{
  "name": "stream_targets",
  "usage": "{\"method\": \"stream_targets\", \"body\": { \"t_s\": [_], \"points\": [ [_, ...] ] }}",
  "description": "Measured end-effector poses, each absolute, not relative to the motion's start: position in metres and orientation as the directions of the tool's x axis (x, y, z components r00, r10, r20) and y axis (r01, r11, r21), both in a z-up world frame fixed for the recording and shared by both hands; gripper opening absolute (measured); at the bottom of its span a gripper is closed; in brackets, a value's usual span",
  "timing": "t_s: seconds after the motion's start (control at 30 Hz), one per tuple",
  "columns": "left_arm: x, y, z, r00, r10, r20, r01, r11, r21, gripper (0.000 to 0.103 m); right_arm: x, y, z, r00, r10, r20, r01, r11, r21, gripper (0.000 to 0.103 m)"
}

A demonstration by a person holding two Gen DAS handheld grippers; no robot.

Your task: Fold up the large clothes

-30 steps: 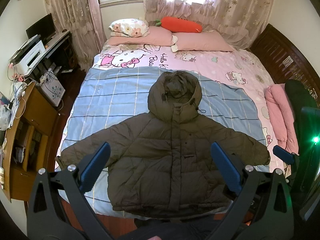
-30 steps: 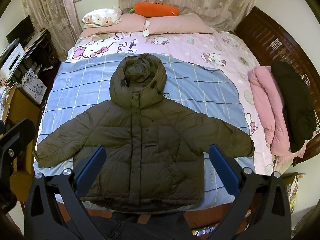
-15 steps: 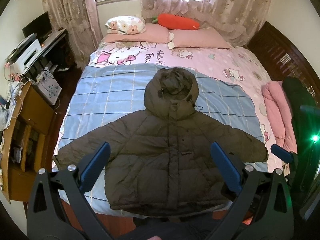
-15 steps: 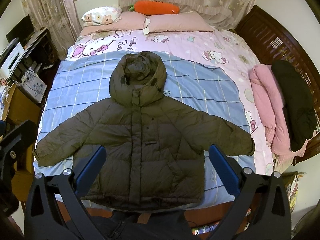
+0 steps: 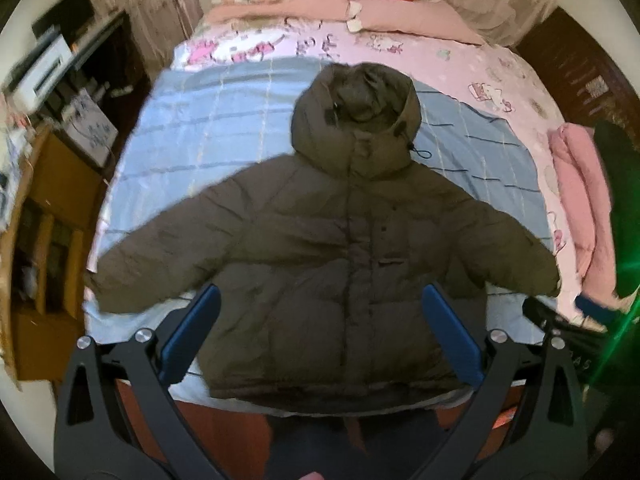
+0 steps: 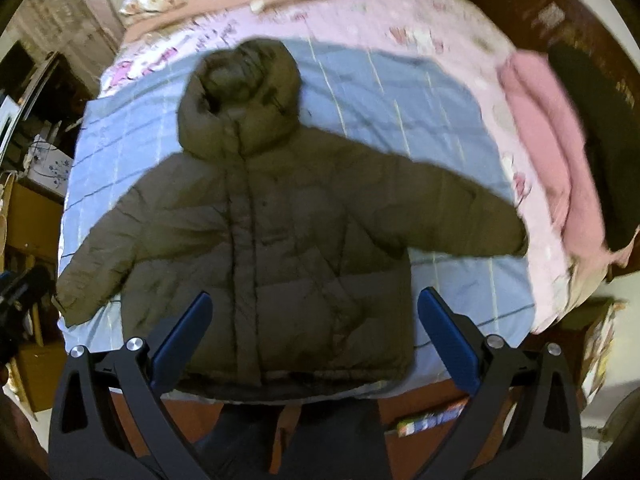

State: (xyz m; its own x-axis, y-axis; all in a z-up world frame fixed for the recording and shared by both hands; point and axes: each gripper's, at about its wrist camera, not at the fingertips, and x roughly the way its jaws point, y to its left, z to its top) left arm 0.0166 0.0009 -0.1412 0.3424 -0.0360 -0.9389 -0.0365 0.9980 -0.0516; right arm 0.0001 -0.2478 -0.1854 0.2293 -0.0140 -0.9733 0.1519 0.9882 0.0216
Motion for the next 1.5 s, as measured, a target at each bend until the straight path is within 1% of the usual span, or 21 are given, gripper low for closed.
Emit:
{"method": "stream_targets", "body": {
  "t_s": [0.07, 0.13, 0.17, 0.23, 0.33, 0.43, 0.53, 0.63, 0.83, 0.87, 0.9, 1.0, 1.07, 1.1, 1.17, 1.2, 1.27, 1.33, 1.37, 1.43, 1.5],
  "points": [
    [0.025, -0.009, -0.164, 0.312, -0.078, -0.947, -0.042, 0.994, -0.096, 0.101, 0.003, -0.285, -0.216, 0.166, 0.012, -0.986, 0.218, 0.975, 0.049, 0.102],
    [0.038, -0.033, -0.197, 0.233, -0.086, -0.969, -0.031, 0.995, -0.095, 0.101, 0.002, -0.323, -0.235, 0.139, 0.064, -0.988, 0.313, 0.944, 0.105, 0.102],
    [0.042, -0.043, -0.206, 0.215, -0.091, -0.972, -0.021, 0.995, -0.098, 0.101, -0.005, -0.362, -0.249, 0.153, 0.119, -0.981, 0.409, 0.896, 0.173, 0.102],
    [0.053, -0.077, -0.229, 0.191, -0.090, -0.977, 0.016, 0.996, -0.089, 0.101, -0.014, -0.424, -0.269, 0.180, 0.153, -0.972, 0.535, 0.814, 0.227, 0.102],
    [0.070, -0.131, -0.265, 0.150, -0.066, -0.986, 0.081, 0.995, -0.054, 0.101, -0.026, -0.511, -0.309, 0.196, 0.180, -0.964, 0.682, 0.681, 0.266, 0.102],
    [0.085, -0.189, -0.304, 0.087, -0.073, -0.994, 0.125, 0.990, -0.061, 0.101, -0.032, -0.584, -0.358, 0.217, 0.221, -0.951, 0.769, 0.561, 0.306, 0.102],
    [0.097, -0.247, -0.349, 0.016, -0.059, -0.998, 0.144, 0.988, -0.057, 0.101, -0.033, -0.639, -0.411, 0.260, 0.305, -0.916, 0.833, 0.410, 0.372, 0.102],
    [0.107, -0.294, -0.392, -0.046, 0.008, -0.999, 0.163, 0.987, 0.001, 0.101, -0.027, -0.678, -0.459, 0.287, 0.366, -0.885, 0.873, 0.282, 0.399, 0.102],
    [0.115, -0.347, -0.464, -0.152, 0.166, -0.974, 0.243, 0.962, 0.126, 0.101, 0.005, -0.717, -0.511, 0.376, 0.452, -0.809, 0.864, 0.145, 0.483, 0.102],
    [0.115, -0.351, -0.475, -0.173, 0.190, -0.966, 0.257, 0.956, 0.142, 0.101, 0.007, -0.723, -0.514, 0.389, 0.448, -0.805, 0.859, 0.139, 0.493, 0.090],
    [0.113, -0.354, -0.487, -0.199, 0.213, -0.957, 0.273, 0.950, 0.154, 0.101, 0.014, -0.728, -0.512, 0.400, 0.446, -0.801, 0.851, 0.145, 0.505, 0.057],
    [0.107, -0.354, -0.505, -0.233, 0.280, -0.931, 0.302, 0.931, 0.205, 0.101, 0.037, -0.741, -0.491, 0.422, 0.429, -0.799, 0.806, 0.225, 0.547, 0.026],
    [0.104, -0.353, -0.515, -0.251, 0.290, -0.924, 0.308, 0.928, 0.207, 0.101, 0.050, -0.753, -0.470, 0.480, 0.391, -0.786, 0.750, 0.282, 0.598, 0.020],
    [0.103, -0.352, -0.519, -0.259, 0.290, -0.922, 0.306, 0.929, 0.206, 0.101, 0.054, -0.756, -0.465, 0.481, 0.374, -0.793, 0.743, 0.307, 0.595, 0.020],
    [0.106, -0.352, -0.526, -0.279, 0.278, -0.919, 0.292, 0.936, 0.194, 0.101, 0.066, -0.759, -0.467, 0.403, 0.366, -0.839, 0.765, 0.368, 0.528, 0.019],
    [0.110, -0.350, -0.523, -0.290, 0.256, -0.922, 0.274, 0.945, 0.177, 0.101, 0.070, -0.758, -0.465, 0.370, 0.359, -0.857, 0.769, 0.399, 0.499, 0.016],
    [0.118, -0.346, -0.508, -0.276, 0.189, -0.942, 0.232, 0.965, 0.126, 0.101, 0.073, -0.750, -0.443, 0.396, 0.336, -0.855, 0.734, 0.444, 0.514, 0.012],
    [0.124, -0.333, -0.481, -0.232, 0.125, -0.965, 0.203, 0.976, 0.078, 0.101, 0.079, -0.741, -0.407, 0.459, 0.322, -0.828, 0.674, 0.481, 0.560, 0.012],
    [0.125, -0.326, -0.469, -0.211, 0.111, -0.971, 0.196, 0.978, 0.070, 0.101, 0.090, -0.729, -0.377, 0.510, 0.334, -0.793, 0.620, 0.496, 0.608, 0.012],
    [0.125, -0.300, -0.443, -0.167, 0.099, -0.981, 0.181, 0.981, 0.068, 0.101, 0.102, -0.703, -0.340, 0.560, 0.359, -0.747, 0.541, 0.524, 0.657, 0.012],
    [0.122, -0.268, -0.425, -0.143, 0.101, -0.984, 0.151, 0.985, 0.079, 0.101, 0.131, -0.649, -0.286, 0.597, 0.414, -0.687, 0.397, 0.591, 0.702, 0.012]
  ]
}}
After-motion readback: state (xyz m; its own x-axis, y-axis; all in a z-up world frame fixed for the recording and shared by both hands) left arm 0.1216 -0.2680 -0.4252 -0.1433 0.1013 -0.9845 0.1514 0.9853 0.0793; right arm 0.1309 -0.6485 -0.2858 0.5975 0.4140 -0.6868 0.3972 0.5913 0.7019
